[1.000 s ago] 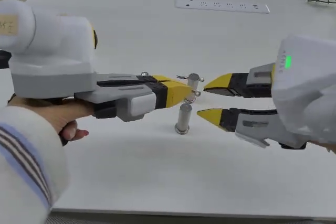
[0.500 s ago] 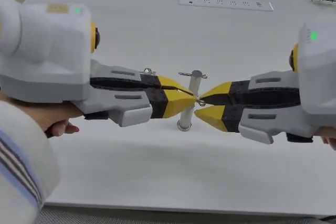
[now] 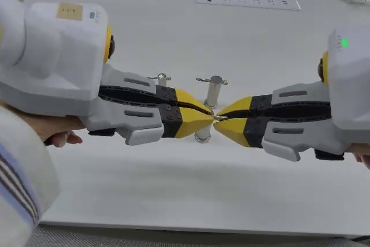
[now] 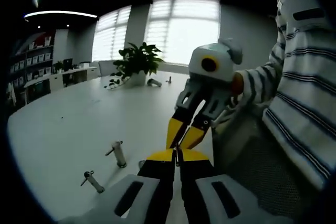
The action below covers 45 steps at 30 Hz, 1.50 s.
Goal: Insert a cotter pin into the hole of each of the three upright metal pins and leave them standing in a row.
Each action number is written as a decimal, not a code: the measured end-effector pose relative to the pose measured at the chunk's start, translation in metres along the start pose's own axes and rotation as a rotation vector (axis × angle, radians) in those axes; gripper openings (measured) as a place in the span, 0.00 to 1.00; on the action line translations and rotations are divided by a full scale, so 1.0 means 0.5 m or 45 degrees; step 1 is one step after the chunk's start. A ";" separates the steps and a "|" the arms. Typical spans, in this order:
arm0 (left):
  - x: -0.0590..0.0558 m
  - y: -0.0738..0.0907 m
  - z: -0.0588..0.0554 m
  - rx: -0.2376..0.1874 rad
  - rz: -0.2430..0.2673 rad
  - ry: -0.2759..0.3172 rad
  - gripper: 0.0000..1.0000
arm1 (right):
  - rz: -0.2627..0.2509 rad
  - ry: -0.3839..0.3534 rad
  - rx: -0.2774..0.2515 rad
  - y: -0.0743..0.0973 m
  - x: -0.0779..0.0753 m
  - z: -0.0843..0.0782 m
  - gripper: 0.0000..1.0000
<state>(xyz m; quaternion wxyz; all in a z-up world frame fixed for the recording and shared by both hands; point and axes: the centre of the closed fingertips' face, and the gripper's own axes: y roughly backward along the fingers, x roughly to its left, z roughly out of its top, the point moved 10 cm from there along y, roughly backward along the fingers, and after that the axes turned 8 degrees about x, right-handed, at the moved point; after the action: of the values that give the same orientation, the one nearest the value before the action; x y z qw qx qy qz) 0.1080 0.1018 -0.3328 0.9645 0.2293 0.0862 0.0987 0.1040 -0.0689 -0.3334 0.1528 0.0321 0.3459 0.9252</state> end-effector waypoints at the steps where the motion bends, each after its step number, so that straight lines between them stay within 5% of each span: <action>1: 0.000 0.000 0.000 0.002 0.000 -0.001 0.00 | 0.000 0.002 -0.001 0.000 0.000 0.001 0.00; 11: -0.006 -0.004 -0.001 0.129 -0.045 -0.137 0.00 | 0.060 0.049 0.039 -0.003 0.014 -0.002 0.00; 20: -0.008 -0.015 -0.004 0.164 -0.089 -0.216 0.00 | 0.077 0.127 0.082 -0.001 0.023 -0.010 0.00; 28: 0.004 -0.019 -0.013 0.212 -0.037 -0.196 0.09 | 0.047 0.135 0.105 0.005 0.011 -0.020 0.00; 39: 0.037 -0.039 -0.020 0.265 0.038 -0.179 0.17 | -0.034 0.104 0.241 0.008 -0.046 -0.063 0.00; 45: 0.070 -0.058 -0.028 0.382 0.132 -0.192 0.18 | -0.064 0.067 0.283 0.003 -0.075 -0.085 0.00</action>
<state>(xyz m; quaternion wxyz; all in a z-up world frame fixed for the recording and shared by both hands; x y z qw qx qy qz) 0.1429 0.0905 -0.3628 0.9169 0.3815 0.0154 0.1167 0.1324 -0.1083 -0.3632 0.1623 0.0160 0.4509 0.8775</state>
